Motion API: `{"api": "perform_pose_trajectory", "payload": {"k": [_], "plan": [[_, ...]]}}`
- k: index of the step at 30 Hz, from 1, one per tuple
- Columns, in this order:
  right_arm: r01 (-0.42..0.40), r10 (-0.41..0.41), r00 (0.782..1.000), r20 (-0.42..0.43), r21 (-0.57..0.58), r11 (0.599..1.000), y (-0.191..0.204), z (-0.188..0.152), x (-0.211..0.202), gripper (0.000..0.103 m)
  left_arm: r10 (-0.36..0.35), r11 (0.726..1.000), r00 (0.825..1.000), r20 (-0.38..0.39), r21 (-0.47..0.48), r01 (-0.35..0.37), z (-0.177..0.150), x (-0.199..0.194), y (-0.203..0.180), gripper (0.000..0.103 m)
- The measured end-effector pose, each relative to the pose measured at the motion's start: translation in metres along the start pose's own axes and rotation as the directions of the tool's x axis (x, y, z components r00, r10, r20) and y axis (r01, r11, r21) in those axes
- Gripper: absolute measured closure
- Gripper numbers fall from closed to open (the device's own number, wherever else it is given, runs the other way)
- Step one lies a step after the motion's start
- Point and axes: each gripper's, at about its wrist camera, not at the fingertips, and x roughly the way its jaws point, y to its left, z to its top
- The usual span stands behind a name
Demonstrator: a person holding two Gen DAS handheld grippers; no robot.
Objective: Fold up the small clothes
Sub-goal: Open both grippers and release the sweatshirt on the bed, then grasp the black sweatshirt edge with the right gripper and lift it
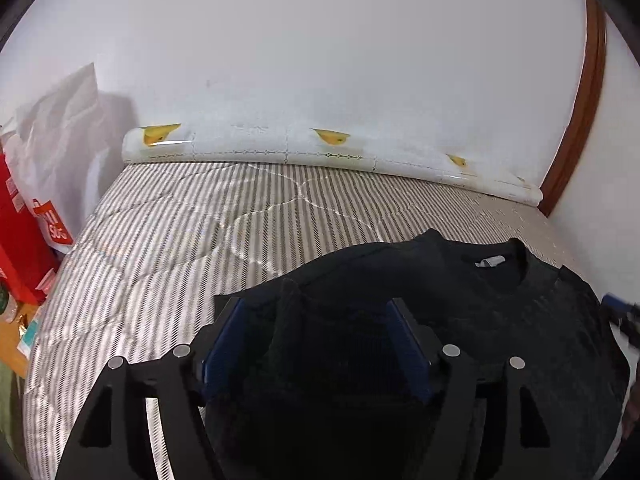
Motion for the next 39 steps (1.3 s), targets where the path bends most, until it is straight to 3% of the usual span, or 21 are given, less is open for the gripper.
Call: {"api": "perform_pose_trajectory", "payload": {"k": [5,9,14,19,27,29,35,39], "plan": [[-0.049,0.047,0.999,-0.017,-0.119,0.992,0.079,-0.025,-0.014,0.054,-0.068,0.994,0.998,-0.007,-0.082,0.067,-0.016,-0.041,0.028,0.034],[-0.122,0.118,0.993,-0.031,-0.181,0.976,0.134,-0.051,-0.025,0.054,0.016,0.998,1.000,-0.001,-0.066,-0.016,-0.034,-0.078,0.053,0.034],[-0.225,0.225,0.973,-0.043,-0.372,0.901,0.218,-0.087,-0.046,0.054,0.087,0.990,0.995,-0.048,-0.105,-0.091,-0.063,-0.109,0.089,0.033],[-0.302,0.303,0.950,-0.076,-0.468,0.831,0.273,-0.121,-0.063,0.054,0.141,0.977,0.987,-0.080,-0.148,-0.151,-0.088,-0.129,0.121,0.034],[-0.329,0.311,0.941,-0.135,-0.585,0.741,0.324,-0.156,-0.060,0.054,0.147,0.969,0.983,-0.109,-0.183,-0.165,-0.099,-0.138,0.148,0.034],[-0.303,0.287,0.949,-0.129,-0.621,0.723,0.336,-0.160,-0.054,0.054,0.138,0.969,0.985,-0.103,-0.193,-0.156,-0.099,-0.140,0.153,0.034],[-0.197,0.197,0.977,-0.078,-0.670,0.716,0.366,-0.165,-0.037,0.051,0.120,0.968,0.987,-0.105,-0.209,-0.140,-0.099,-0.141,0.160,0.033],[-0.156,0.183,0.983,-0.033,-0.681,0.716,0.377,-0.164,-0.032,0.051,0.121,0.965,0.987,-0.110,-0.222,-0.143,-0.098,-0.137,0.162,0.033]]}}
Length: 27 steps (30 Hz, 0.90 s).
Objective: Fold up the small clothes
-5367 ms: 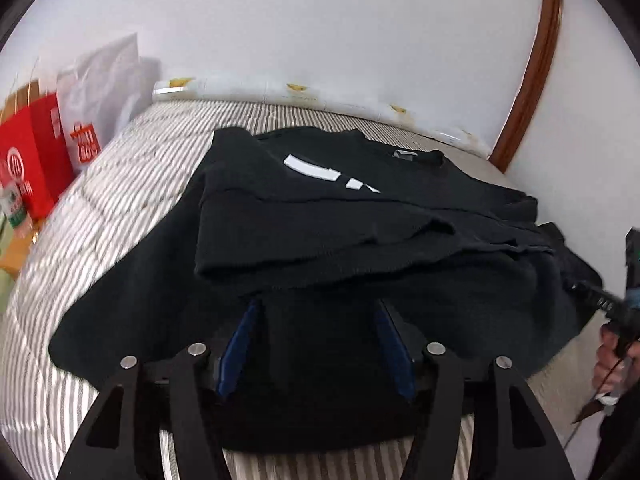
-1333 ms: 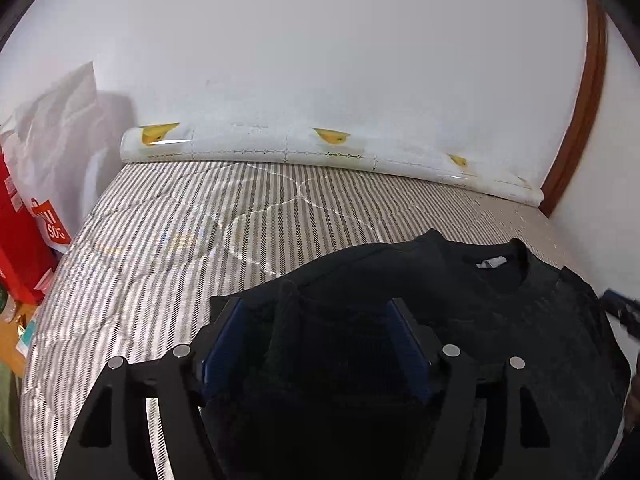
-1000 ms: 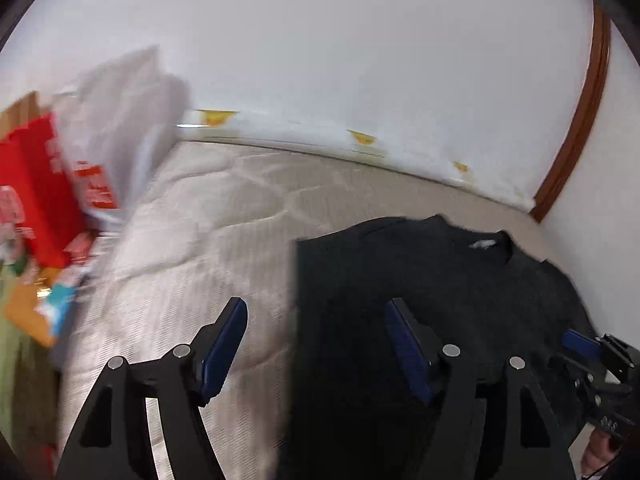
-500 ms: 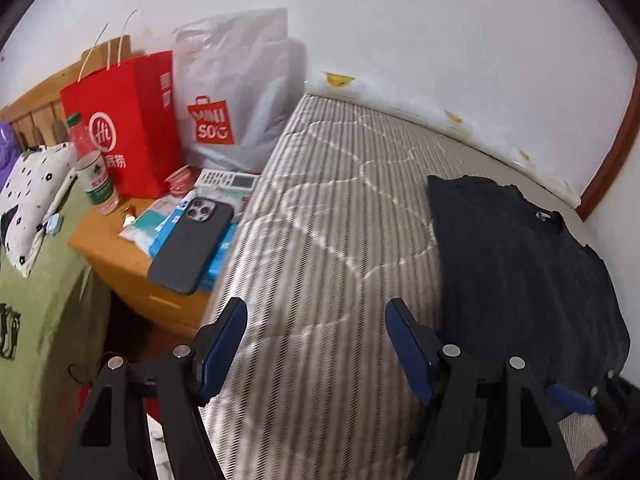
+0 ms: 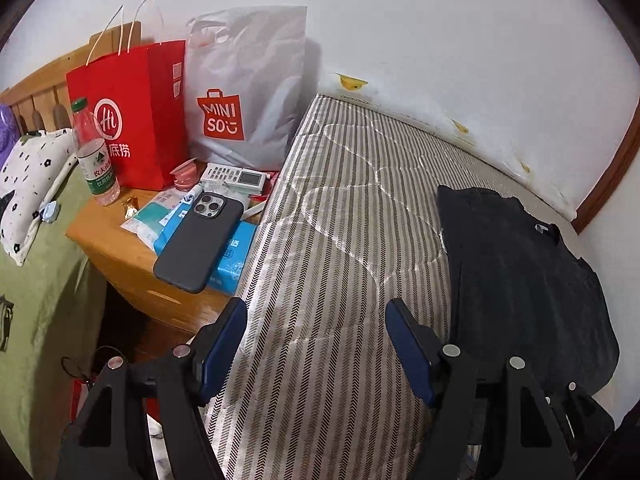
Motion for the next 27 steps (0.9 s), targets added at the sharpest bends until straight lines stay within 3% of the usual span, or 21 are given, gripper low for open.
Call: {"api": "perform_pose_trajectory", "payload": {"k": [2,3,5,10,14,20,24,27], "plan": [[0.000,0.000,1.000,0.010,0.011,1.000,0.000,0.001,0.003,0.054,-0.002,1.000,1.000,-0.002,-0.006,0.002,0.000,0.001,-0.001,0.033],[0.000,0.000,1.000,0.016,0.016,1.000,-0.001,0.001,0.003,0.067,0.000,1.000,1.000,-0.006,-0.011,0.000,-0.001,0.002,-0.002,0.034],[0.054,-0.055,0.998,0.024,0.025,0.998,-0.002,-0.001,0.001,0.083,0.003,1.000,1.000,-0.010,-0.015,-0.003,-0.002,0.002,-0.004,0.034],[-0.053,0.030,0.992,0.125,0.179,0.982,-0.041,-0.003,-0.029,0.086,0.007,1.000,1.000,-0.023,-0.008,-0.007,-0.005,0.002,-0.019,0.034],[-0.061,-0.008,0.975,0.222,0.302,0.951,-0.087,-0.010,-0.069,0.087,-0.014,1.000,1.000,-0.022,0.004,0.014,-0.005,0.002,-0.041,0.034],[-0.081,-0.097,0.946,0.310,0.514,0.854,-0.182,-0.054,-0.131,0.087,-0.124,0.991,0.992,0.004,0.052,0.124,-0.009,0.003,-0.107,0.034],[-0.102,-0.174,0.919,0.354,0.640,0.761,-0.243,-0.110,-0.173,0.087,-0.225,0.969,0.974,0.016,0.113,0.221,-0.014,0.005,-0.167,0.034],[-0.097,-0.221,0.917,0.333,0.723,0.684,-0.278,-0.159,-0.188,0.087,-0.290,0.946,0.957,0.009,0.152,0.285,-0.020,0.010,-0.209,0.034]]}}
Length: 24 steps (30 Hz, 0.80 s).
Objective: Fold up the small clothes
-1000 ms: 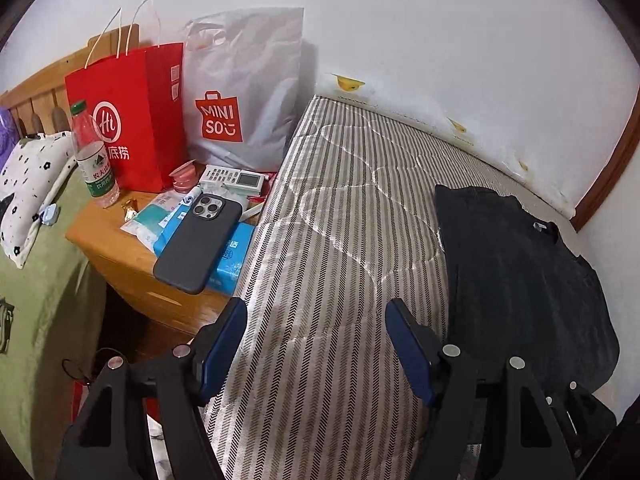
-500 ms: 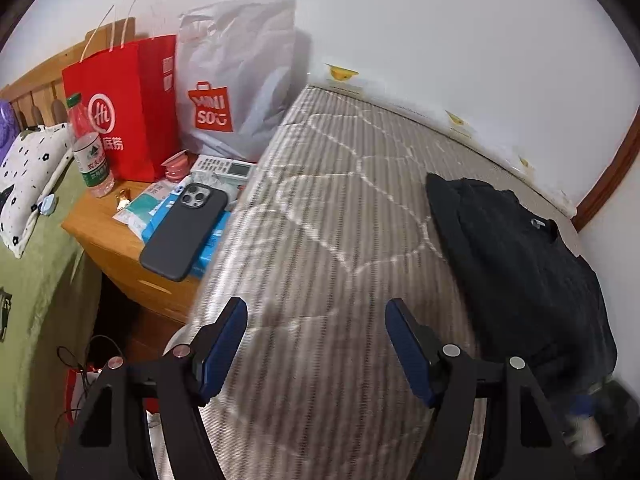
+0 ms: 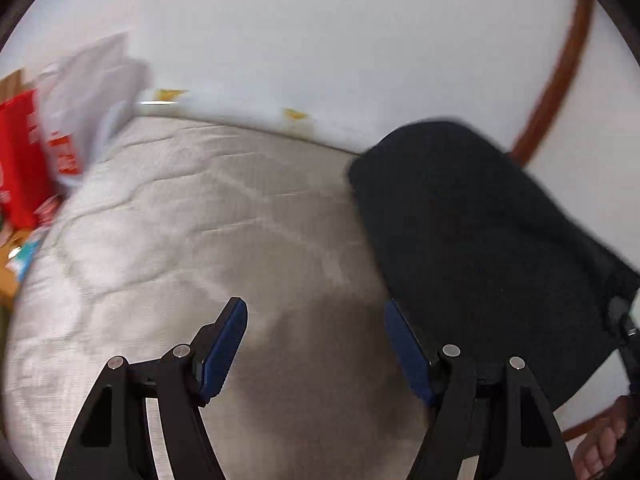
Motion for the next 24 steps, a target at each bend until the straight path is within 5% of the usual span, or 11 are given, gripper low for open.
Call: {"api": "perform_pose_trajectory", "payload": {"k": [5,9,15,24], "plan": [[0.100,-0.088,0.992,-0.085,0.140,0.985,-0.091,-0.024,-0.002,0.087,-0.066,0.996,0.997,-0.043,0.059,0.068,-0.005,0.033,-0.057,0.033],[0.100,-0.045,0.975,-0.216,0.254,0.962,-0.144,-0.063,0.006,0.078,-0.063,0.989,0.993,-0.099,0.127,0.076,-0.016,0.059,-0.092,0.033],[0.138,-0.099,0.980,-0.174,0.222,0.965,-0.160,-0.063,-0.013,0.049,-0.006,0.979,0.992,-0.128,0.202,0.032,-0.026,0.069,-0.105,0.033],[0.071,-0.037,0.971,-0.234,0.137,0.988,-0.168,-0.019,0.045,0.042,-0.034,0.982,0.991,-0.128,0.182,0.057,-0.016,0.066,-0.099,0.033]]}}
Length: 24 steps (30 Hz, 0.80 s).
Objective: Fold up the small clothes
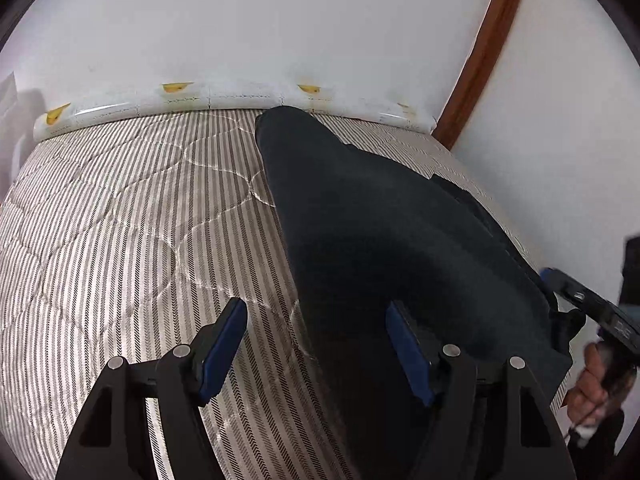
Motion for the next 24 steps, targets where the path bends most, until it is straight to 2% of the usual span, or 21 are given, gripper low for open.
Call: {"api": "perform_pose_trajectory", "payload": {"k": [4,6,7,8,9,10,13,17,20,22,24], "plan": [[0.010,-0.012,0.986,-0.165,-0.008,1.000,-0.001,0.009,0.049,0.042,0.000,1.000,1.000,0.004,-0.009,0.000,0.004,0.002,0.005,0.033],[0.002,0.002,0.981,-0.196,0.018,1.000,-0.006,0.006,0.064,0.046,0.002,1.000,1.000,0.007,-0.009,-0.002,0.005,0.003,0.008,0.033],[-0.005,0.009,0.984,-0.179,0.022,1.000,-0.006,0.005,0.064,0.062,0.002,1.000,1.000,0.011,-0.010,-0.002,0.006,0.003,0.009,0.033],[-0.023,0.023,0.986,-0.165,0.006,1.000,-0.003,0.005,0.062,0.072,0.001,1.000,1.000,0.014,-0.011,-0.001,0.007,0.004,0.010,0.033],[-0.041,0.037,0.987,-0.154,-0.021,0.999,0.002,0.006,0.059,0.087,-0.007,1.000,1.000,0.021,-0.013,0.008,0.009,0.004,0.010,0.033],[-0.039,0.032,0.990,-0.138,-0.046,0.998,0.006,0.008,0.055,0.089,-0.019,1.000,0.999,0.031,-0.014,0.020,0.010,0.004,0.011,0.033],[-0.015,0.006,0.998,-0.065,-0.149,0.989,0.024,0.012,0.041,0.092,-0.052,0.998,0.997,0.063,-0.033,0.055,0.013,0.001,0.011,0.033],[-0.012,0.016,1.000,0.015,-0.194,0.981,0.024,0.030,0.012,0.093,-0.079,0.996,0.993,0.093,-0.033,0.082,0.011,-0.003,0.006,0.033],[0.023,-0.003,0.995,0.097,-0.207,0.978,0.013,0.043,-0.019,0.093,-0.077,0.997,0.993,0.090,-0.021,0.079,0.011,-0.002,0.001,0.033],[0.084,-0.053,0.988,0.148,-0.208,0.975,-0.002,0.045,-0.038,0.093,-0.089,0.996,0.992,0.086,-0.011,0.090,0.011,0.000,-0.005,0.033],[0.149,-0.124,0.983,0.136,-0.189,0.971,-0.026,0.041,-0.036,0.093,-0.102,0.995,0.991,0.085,-0.004,0.102,0.011,0.001,-0.011,0.033]]}}
